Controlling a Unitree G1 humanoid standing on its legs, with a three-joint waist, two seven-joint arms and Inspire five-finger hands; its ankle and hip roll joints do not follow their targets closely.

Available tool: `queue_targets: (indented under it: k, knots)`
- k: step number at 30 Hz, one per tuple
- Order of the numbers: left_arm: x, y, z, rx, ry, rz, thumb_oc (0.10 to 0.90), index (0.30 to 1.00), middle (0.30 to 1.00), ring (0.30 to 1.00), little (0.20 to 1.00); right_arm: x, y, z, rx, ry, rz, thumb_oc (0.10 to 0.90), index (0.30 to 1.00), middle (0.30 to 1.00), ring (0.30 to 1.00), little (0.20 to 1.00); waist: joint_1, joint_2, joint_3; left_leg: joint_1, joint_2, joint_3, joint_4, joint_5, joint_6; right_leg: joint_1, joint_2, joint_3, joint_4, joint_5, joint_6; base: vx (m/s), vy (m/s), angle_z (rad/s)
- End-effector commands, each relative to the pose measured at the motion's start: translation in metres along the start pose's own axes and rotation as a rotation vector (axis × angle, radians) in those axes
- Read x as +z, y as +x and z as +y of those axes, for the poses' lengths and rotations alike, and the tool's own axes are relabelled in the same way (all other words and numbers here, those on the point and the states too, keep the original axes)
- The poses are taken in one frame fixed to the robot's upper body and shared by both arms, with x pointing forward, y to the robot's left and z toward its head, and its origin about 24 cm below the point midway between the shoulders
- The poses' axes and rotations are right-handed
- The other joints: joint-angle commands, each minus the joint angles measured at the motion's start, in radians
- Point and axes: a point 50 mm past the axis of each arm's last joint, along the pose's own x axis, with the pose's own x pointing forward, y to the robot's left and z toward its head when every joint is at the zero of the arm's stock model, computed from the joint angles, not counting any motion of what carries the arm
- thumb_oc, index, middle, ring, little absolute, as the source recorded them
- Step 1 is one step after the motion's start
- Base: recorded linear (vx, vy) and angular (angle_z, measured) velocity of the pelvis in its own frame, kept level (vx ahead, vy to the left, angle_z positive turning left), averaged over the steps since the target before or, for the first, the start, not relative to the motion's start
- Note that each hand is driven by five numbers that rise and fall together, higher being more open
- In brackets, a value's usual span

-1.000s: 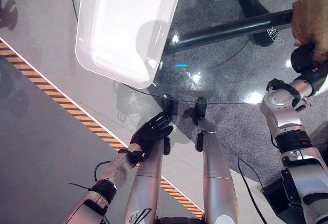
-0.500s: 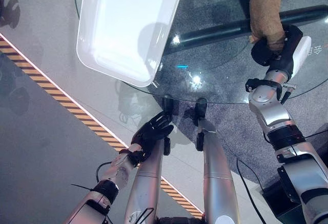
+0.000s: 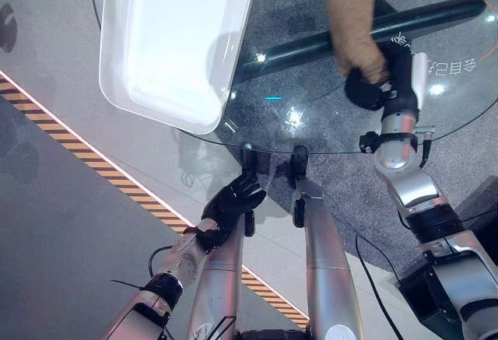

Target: Wipe the table with a cloth and put it in the basket.

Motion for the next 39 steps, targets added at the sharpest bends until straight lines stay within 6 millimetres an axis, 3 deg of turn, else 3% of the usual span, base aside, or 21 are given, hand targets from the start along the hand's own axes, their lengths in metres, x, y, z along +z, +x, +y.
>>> queue_targets:
  k: [1, 6, 14, 31, 39]
  knots:
    - [-0.049, -0.019, -0.007, -0.03, -0.064, 0.128, 0.8, 0.9, 0.9, 0.9, 0.9, 0.027, -0.032, 0.052, 0.355, 0.058, -0.193, 0.1, 0.3, 0.3, 0.3, 0.2, 0.012, 0.017, -0.017, -0.038, -0.03, -0.02, 0.201, -0.14, 0.029, 0.036, -0.015, -0.034, -0.177, 0.137, 0.073, 0.0, 0.005, 0.04]
    - [-0.047, -0.017, -0.007, -0.034, -0.06, 0.134, 0.8, 0.9, 0.9, 0.9, 0.9, 0.035, -0.038, 0.063, 0.484, 0.041, -0.25, 0.1, 0.3, 0.3, 0.3, 0.2, 0.016, 0.018, -0.017, -0.038, -0.031, -0.02, 0.203, -0.137, 0.027, 0.035, -0.018, -0.04, -0.173, 0.136, 0.075, 0.0, 0.003, 0.02]
    - [-0.043, -0.016, -0.007, -0.037, -0.061, 0.139, 0.8, 0.9, 0.9, 0.9, 0.9, 0.029, -0.042, 0.07, 0.585, 0.001, -0.226, 0.1, 0.3, 0.3, 0.3, 0.2, 0.022, 0.017, -0.017, -0.044, -0.031, -0.02, 0.21, -0.134, 0.027, 0.029, -0.021, -0.047, -0.166, 0.137, 0.076, 0.0, -0.001, 0.02]
    - [-0.04, -0.017, -0.003, -0.014, -0.053, 0.131, 0.8, 0.9, 0.9, 0.9, 0.9, 0.018, -0.034, 0.05, 0.412, 0.047, -0.189, 0.1, 0.3, 0.3, 0.3, 0.2, 0.019, 0.009, -0.017, -0.031, -0.029, -0.023, 0.215, -0.14, 0.031, 0.039, -0.015, -0.044, -0.16, 0.14, 0.076, 0.0, -0.002, 0.01]
    - [-0.038, -0.028, 0.004, -0.042, -0.175, 0.066, 0.8, 0.9, 0.9, 0.9, 0.9, 0.015, -0.038, 0.038, 0.366, 0.087, -0.183, 0.1, 0.3, 0.3, 0.3, 0.2, 0.017, 0.002, -0.017, 0.03, -0.025, -0.025, 0.201, -0.146, 0.03, 0.101, -0.011, -0.051, -0.163, 0.125, 0.07, -0.02, -0.02, 0.0]
